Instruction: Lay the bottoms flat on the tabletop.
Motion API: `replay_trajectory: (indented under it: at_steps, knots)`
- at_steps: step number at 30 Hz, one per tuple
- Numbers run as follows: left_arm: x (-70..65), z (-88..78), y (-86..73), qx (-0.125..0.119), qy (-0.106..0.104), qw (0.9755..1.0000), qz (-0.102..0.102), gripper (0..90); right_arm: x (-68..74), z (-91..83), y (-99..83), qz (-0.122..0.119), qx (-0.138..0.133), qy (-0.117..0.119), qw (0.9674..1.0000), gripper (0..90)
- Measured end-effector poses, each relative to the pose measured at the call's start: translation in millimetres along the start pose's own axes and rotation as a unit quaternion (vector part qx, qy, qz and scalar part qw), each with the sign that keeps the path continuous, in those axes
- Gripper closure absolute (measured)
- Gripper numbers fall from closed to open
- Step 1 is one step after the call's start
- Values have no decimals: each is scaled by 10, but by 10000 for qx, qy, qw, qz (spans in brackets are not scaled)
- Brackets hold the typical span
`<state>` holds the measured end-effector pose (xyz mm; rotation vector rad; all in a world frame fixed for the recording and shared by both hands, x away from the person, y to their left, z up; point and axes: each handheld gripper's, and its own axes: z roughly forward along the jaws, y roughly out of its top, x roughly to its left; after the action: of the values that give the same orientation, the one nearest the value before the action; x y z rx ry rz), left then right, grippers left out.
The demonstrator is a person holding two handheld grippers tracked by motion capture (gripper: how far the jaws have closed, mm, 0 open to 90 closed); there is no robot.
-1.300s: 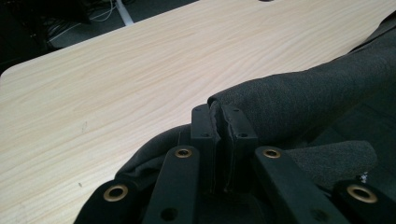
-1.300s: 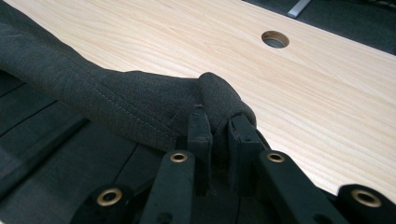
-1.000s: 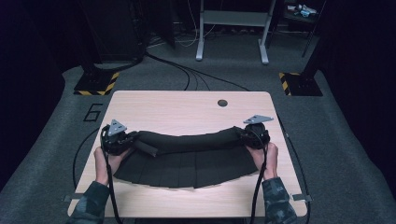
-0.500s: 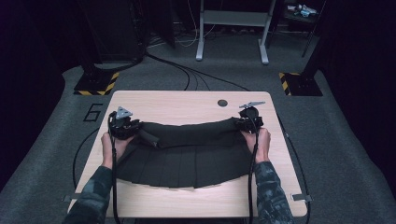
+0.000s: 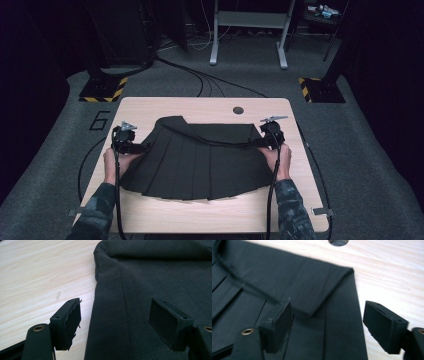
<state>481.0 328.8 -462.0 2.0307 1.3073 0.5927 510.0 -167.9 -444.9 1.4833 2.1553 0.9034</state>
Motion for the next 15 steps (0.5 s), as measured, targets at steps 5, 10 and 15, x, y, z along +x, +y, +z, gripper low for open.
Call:
replay_trajectory:
  at_steps: [5, 10, 15]
  knots:
    - [-31, -25, -66, 34, -72, 10000, -37, 214, 6, -75, -154, -96, -4, 178, 9998, 145]
    - [-62, 106, -152, 286, -133, 9995, -77, 185, 32, 21, -295, -95, 170, 195, 9996, 63]
    - [-73, 222, -250, 656, -179, 9976, -158, 180, 24, 213, -457, -171, 482, 257, 9984, 0]
